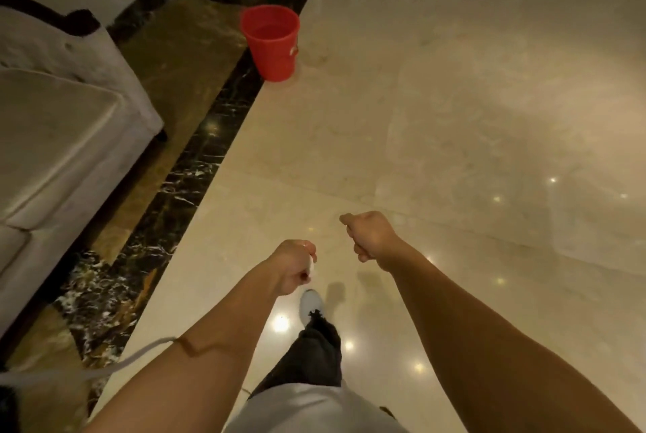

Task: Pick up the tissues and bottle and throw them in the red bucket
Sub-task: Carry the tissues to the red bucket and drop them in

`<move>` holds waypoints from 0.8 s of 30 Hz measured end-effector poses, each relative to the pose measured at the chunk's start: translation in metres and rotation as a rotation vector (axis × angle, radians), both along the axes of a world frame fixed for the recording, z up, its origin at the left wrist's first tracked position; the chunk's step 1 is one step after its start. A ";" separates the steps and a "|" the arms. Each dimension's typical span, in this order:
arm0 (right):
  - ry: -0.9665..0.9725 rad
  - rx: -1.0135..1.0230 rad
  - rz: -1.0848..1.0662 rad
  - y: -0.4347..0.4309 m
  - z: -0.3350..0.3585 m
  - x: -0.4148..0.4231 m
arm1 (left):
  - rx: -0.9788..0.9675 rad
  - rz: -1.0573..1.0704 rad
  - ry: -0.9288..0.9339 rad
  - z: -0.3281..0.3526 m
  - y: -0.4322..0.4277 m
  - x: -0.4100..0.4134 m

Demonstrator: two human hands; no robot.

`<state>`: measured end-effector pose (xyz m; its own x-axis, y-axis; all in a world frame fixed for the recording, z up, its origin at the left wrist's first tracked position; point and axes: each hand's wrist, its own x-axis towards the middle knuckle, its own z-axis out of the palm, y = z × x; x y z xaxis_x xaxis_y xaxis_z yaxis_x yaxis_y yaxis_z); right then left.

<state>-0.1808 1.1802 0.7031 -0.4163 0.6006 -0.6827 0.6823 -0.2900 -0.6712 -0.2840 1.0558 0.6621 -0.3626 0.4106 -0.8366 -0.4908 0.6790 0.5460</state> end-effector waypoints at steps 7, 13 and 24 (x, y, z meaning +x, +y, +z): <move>-0.015 -0.006 0.107 0.139 0.024 -0.119 | 0.059 0.070 -0.113 0.035 0.162 -0.118; 0.014 -0.036 0.029 0.297 0.014 -0.223 | 0.049 0.115 -0.062 0.020 0.313 -0.223; 0.003 -0.105 0.160 0.595 0.019 -0.429 | 0.006 0.176 -0.022 0.036 0.570 -0.419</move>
